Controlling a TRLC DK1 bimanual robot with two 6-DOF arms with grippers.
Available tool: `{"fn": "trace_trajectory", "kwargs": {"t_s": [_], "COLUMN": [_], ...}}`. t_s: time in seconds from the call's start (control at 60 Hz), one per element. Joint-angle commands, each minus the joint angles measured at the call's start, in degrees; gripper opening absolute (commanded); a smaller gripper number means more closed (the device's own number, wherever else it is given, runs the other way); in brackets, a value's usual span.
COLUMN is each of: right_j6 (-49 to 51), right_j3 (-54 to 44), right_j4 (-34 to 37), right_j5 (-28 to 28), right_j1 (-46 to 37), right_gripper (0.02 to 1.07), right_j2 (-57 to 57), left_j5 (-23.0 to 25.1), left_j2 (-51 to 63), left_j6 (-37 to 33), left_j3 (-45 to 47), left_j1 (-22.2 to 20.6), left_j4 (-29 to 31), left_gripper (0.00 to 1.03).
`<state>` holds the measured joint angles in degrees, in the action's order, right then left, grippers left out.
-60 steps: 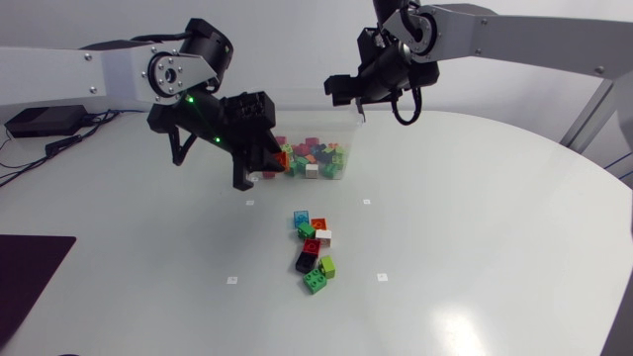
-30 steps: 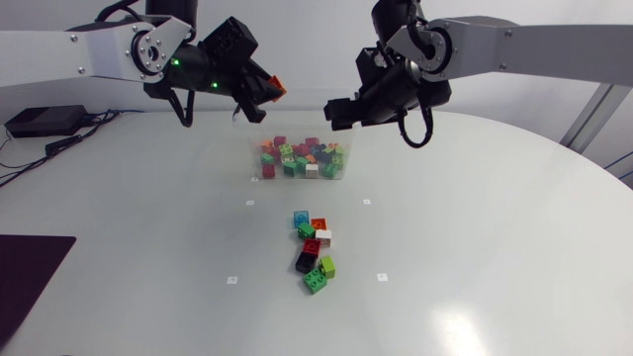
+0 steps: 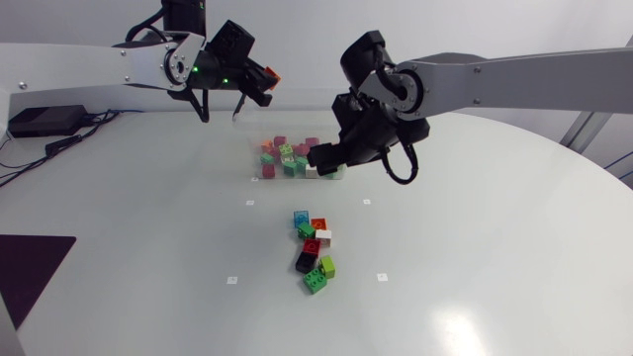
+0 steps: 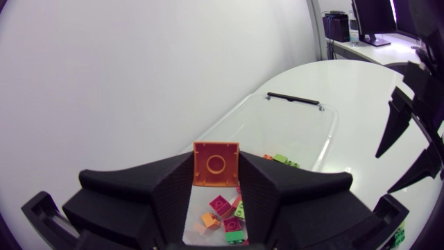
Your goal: Place the duplo bricks in the container
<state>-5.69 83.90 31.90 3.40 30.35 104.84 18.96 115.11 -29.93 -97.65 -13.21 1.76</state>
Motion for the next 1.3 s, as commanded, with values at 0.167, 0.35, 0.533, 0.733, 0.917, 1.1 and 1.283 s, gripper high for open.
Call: {"fn": "trace_trajectory", "kwargs": {"t_s": [0.167, 0.35, 0.533, 0.733, 0.917, 1.1, 1.283], "right_j6": [-2.22, -4.33, -5.20, -6.52, -7.40, -8.46, -9.07], "right_j3": [-1.28, -1.98, -1.54, 0.21, 1.88, 5.31, 7.07], "right_j4": [6.24, 7.30, 7.30, 8.18, 8.18, 9.67, 10.29], "right_j5": [-0.76, -2.34, -2.70, -3.75, -4.28, -4.80, -5.51], "right_j1": [1.82, 3.75, 4.98, 4.72, 4.28, 4.19, 4.63], "right_gripper": [0.88, 0.88, 0.88, 0.88, 0.88, 0.88, 0.88], "right_j2": [3.71, 7.93, 10.48, 11.44, 13.20, 16.36, 18.47], "left_j5": [-2.09, -4.02, -4.37, -4.46, -6.22, -7.71, -7.80], "left_j2": [6.00, 9.52, 12.07, 11.45, 7.50, 4.16, -1.47], "left_j6": [4.88, 6.99, 8.22, 8.22, 8.14, 8.14, 7.52], "left_j3": [-7.38, -12.13, -16.52, -17.49, -14.24, -9.93, -2.99], "left_j1": [1.26, 1.79, 1.17, 0.12, -1.29, -2.26, -2.43], "left_j4": [-1.41, -1.85, 0.79, 5.10, 6.33, 6.15, 5.80], "left_gripper": [0.30, 0.31, 0.33, 0.91, 0.98, 0.98, 0.98]}}
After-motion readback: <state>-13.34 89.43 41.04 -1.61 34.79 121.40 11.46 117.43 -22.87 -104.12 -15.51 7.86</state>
